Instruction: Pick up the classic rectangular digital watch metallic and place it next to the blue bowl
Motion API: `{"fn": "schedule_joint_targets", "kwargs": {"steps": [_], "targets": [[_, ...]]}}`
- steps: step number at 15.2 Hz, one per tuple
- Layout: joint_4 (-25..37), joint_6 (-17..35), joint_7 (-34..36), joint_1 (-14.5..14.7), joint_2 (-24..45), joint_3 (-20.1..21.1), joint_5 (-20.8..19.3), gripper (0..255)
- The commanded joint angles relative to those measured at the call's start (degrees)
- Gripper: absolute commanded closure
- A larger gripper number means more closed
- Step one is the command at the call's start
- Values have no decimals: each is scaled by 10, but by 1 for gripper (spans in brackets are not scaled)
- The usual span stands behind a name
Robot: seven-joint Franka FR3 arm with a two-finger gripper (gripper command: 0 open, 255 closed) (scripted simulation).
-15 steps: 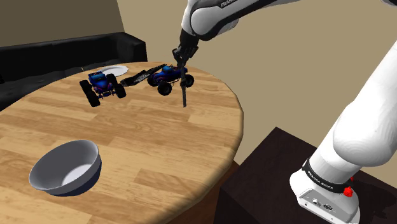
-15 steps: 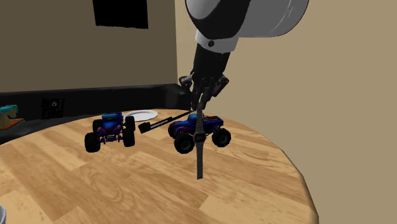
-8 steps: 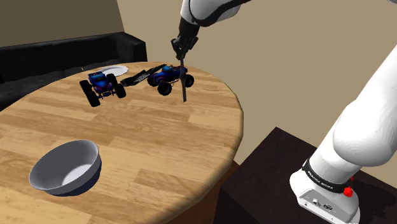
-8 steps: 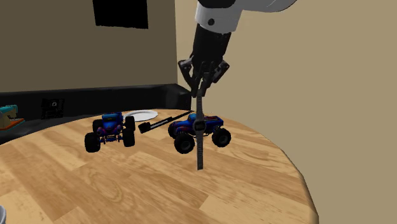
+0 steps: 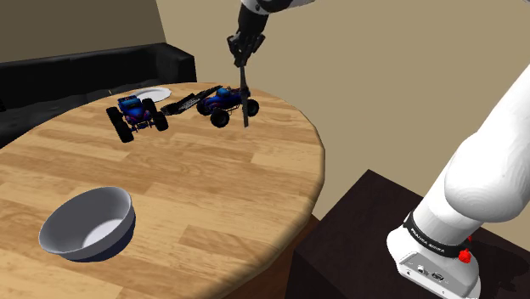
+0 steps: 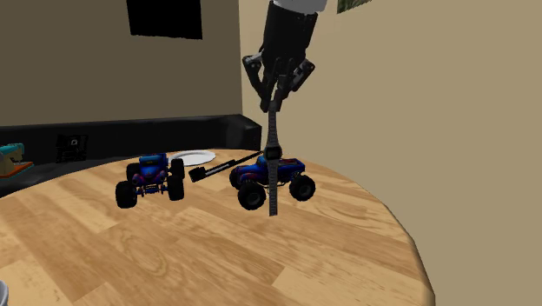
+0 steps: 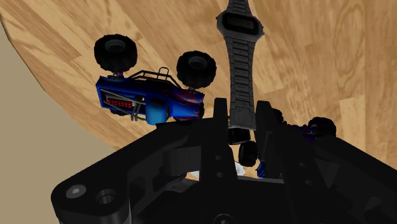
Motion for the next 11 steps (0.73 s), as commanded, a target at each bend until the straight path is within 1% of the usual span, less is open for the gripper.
{"fn": "schedule_joint_targets", "kwargs": {"steps": [1,11], "targets": [[16,-17,-1,0,0,0,1,255],[98,-95,-3,0,3,0,1,255]]}}
